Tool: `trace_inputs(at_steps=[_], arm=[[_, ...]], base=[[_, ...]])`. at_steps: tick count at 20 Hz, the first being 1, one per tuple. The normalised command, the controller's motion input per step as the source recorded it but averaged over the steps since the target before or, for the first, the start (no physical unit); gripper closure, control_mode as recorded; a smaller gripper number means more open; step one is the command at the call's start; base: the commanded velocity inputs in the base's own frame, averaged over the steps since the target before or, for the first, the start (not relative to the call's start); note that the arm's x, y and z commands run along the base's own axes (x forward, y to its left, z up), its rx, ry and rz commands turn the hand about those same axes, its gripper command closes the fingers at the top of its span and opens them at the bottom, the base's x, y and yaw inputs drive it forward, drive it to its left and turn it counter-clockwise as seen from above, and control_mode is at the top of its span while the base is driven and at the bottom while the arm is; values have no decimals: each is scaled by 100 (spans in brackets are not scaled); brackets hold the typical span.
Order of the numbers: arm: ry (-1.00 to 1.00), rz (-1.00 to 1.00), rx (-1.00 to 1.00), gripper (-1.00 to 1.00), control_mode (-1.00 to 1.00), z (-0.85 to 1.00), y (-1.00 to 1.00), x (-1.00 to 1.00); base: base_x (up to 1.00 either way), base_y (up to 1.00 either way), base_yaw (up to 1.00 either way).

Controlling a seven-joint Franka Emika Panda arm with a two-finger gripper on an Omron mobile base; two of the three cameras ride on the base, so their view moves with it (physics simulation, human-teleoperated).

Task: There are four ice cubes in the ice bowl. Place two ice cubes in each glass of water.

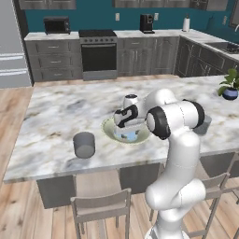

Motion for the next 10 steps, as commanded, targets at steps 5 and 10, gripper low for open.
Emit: trace_inputs(at_steps=[5, 10], arm=[[0, 0, 0, 100, -100, -6, 0, 0], [0, 0, 0, 100, -100, 4, 0, 0]], base=[[0, 0, 0], [0, 0, 0]])
